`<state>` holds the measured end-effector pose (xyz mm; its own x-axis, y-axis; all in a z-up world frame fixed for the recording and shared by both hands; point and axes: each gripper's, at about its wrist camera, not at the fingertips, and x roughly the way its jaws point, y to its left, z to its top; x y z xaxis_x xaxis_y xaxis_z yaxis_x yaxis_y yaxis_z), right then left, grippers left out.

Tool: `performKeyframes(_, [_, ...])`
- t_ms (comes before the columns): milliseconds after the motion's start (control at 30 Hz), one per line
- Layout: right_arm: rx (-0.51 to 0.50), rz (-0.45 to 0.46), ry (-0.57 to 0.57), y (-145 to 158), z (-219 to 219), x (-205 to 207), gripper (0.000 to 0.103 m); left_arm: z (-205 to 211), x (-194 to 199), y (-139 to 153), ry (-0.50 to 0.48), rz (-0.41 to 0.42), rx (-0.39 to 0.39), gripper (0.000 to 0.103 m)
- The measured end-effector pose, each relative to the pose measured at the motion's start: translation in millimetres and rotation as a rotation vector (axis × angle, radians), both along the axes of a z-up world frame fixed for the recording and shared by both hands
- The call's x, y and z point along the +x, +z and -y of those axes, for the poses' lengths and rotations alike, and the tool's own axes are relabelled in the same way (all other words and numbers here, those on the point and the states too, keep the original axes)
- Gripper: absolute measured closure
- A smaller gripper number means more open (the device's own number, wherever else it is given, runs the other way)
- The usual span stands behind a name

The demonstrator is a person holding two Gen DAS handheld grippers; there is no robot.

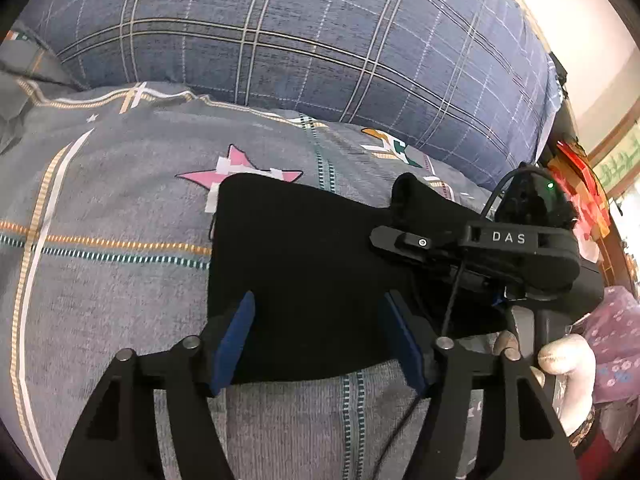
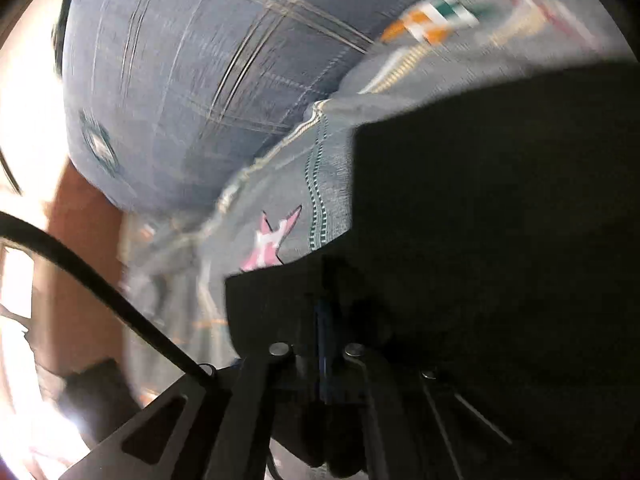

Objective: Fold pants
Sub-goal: 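Withdraw both grippers from the folded black pants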

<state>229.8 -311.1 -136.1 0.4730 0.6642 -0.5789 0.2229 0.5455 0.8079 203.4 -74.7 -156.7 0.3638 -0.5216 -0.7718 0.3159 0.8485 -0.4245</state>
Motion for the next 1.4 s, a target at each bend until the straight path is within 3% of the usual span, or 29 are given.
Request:
performKeyframes(67, [0.035, 0.01, -0.018, -2.6, -0.6, -0.4, 0.103, 3.7, 0.8, 2.7, 0.0, 0.001, 0.018, 0.033])
performKeyframes(200, [0.001, 0.033, -0.027, 11.7, -2.8, -6.4, 0.102, 2.4, -11.2, 21.7, 0.02, 0.002, 0.057, 0.033])
performKeyframes(267, [-0.038, 0.089, -0.048, 29.4, -1.1, -21.1, 0.088, -5.0, -23.2, 34.0, 0.019, 0.021, 0.039, 0.033])
performKeyframes(333, [-0.087, 0.139, -0.052, 47.6, 3.5, -44.4, 0.06, -15.8, -37.9, 47.6, 0.042, 0.052, 0.037, 0.033])
performKeyframes(367, [-0.11, 0.164, -0.065, 54.5, 7.9, -59.9, 0.058, -21.1, -43.1, 51.8, 0.055, 0.055, 0.034, 0.033])
performKeyframes(567, [-0.178, 0.198, -0.158, 52.7, 29.2, -159.6, 0.058, -49.3, -89.4, 57.7, 0.18, 0.026, 0.036, 0.033])
performKeyframes(667, [-0.221, 0.196, -0.208, 48.8, 34.6, -212.2, 0.058, -46.9, -119.5, 73.7, 0.199, 0.083, 0.075, 0.033])
performKeyframes(800, [-0.444, 0.203, -0.242, 50.2, 22.5, -253.8, 0.055, -34.1, -157.3, 101.2, 0.204, 0.207, 0.15, 0.033])
performKeyframes(900, [-0.565, 0.205, -0.249, 51.0, 10.0, -270.1, 0.054, -22.4, -178.6, 122.2, 0.193, 0.304, 0.187, 0.033])
performKeyframes(1033, [-0.638, 0.233, -0.249, 56.4, 3.4, -274.7, 0.044, -11.2, -198.9, 139.7, 0.178, 0.402, 0.222, 0.029])
performKeyframes(1233, [-0.659, 0.256, -0.211, 61.1, -10.5, -272.7, 0.043, 1.4, -212.8, 142.7, 0.161, 0.466, 0.297, 0.028])
performKeyframes(1400, [-0.664, 0.244, -0.185, 54.3, -14.7, -272.6, 0.042, 6.9, -212.4, 138.0, 0.143, 0.456, 0.308, 0.028])
